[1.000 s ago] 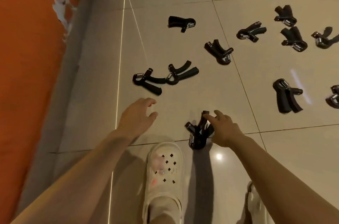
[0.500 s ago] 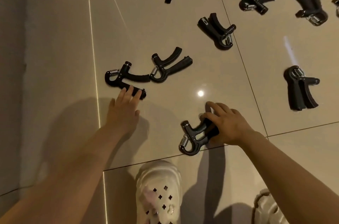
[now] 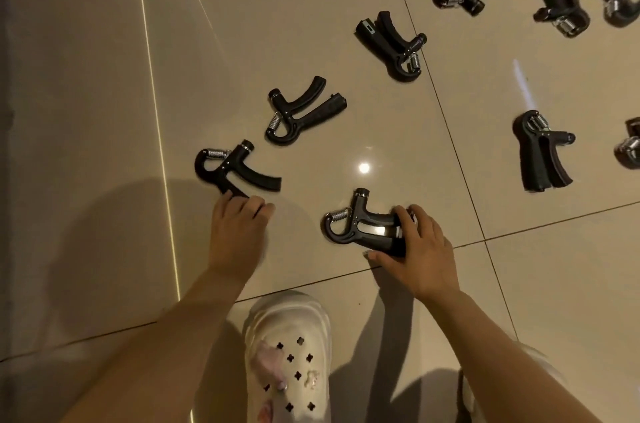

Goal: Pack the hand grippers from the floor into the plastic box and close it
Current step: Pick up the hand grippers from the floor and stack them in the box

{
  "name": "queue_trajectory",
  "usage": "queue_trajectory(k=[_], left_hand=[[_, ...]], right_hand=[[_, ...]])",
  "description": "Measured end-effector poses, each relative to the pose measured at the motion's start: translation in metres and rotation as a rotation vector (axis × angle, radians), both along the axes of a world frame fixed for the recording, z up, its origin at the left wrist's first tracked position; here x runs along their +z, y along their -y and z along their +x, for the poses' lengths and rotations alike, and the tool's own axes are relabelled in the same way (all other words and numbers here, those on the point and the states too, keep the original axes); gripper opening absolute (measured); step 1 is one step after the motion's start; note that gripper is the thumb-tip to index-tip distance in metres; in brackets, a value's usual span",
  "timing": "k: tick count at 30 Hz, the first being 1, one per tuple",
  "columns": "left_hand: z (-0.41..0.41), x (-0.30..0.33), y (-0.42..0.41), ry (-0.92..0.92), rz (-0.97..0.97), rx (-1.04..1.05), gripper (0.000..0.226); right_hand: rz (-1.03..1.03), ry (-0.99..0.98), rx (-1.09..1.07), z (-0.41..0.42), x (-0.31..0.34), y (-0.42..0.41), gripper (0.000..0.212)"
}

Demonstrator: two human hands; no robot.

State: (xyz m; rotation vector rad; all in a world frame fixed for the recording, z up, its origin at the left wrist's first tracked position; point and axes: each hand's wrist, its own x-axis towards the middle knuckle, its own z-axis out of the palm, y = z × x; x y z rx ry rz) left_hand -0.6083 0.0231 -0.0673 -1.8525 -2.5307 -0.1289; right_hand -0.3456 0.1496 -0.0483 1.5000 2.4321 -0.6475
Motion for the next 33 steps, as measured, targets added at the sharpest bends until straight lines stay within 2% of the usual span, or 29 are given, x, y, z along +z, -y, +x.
queue_trajectory(k=[6,8,11,12,15,18,21,25,27,30,33], left_hand=[[0.004,-0.002,0.03,0.152,0.12,-0.187,0.021],[-0.01,0.009,0.024,0.201,0.038,-0.223,0.035],[-0.036,0.023,-0.008,0.111,-0.259,-0.435,0.087],[-0.04,0.025,-0.018,0.073,-0.32,-0.513,0.095],[-0.048,0.019,-0.031,0.045,-0.286,-0.689,0.078],[-0.044,0.018,-0.03,0.059,-0.243,-0.719,0.067],[-0.034,0.019,-0.023,0.015,-0.197,-0.683,0.063],[-0.02,0.038,-0.012,0.102,-0.051,-0.499,0.053],[-0.007,0.063,-0.01,0.227,0.027,-0.287,0.056],[0.012,0.104,-0.007,0.536,0.056,0.071,0.072],[0.033,0.146,-0.01,0.75,0.168,0.163,0.082]], right_hand=[[0.01,-0.044,-0.014,0.011,-0.007,0.024,0.087],[0.024,-0.056,-0.002,0.013,-0.009,0.026,0.085],[0.022,-0.049,0.008,0.012,-0.007,0.022,0.083],[0.016,-0.042,0.007,0.011,-0.006,0.022,0.083],[0.021,-0.03,0.022,0.011,-0.003,0.02,0.08],[0.022,-0.03,0.06,0.011,-0.002,0.016,0.073],[0.016,-0.041,0.085,0.011,0.002,0.011,0.066],[-0.059,-0.076,0.117,0.008,0.029,0.005,0.071],[-0.089,-0.127,0.109,0.006,0.052,0.004,0.074],[-0.087,-0.173,0.11,0.003,0.093,0.005,0.073],[-0.053,-0.169,0.17,0.006,0.136,0.01,0.08]])
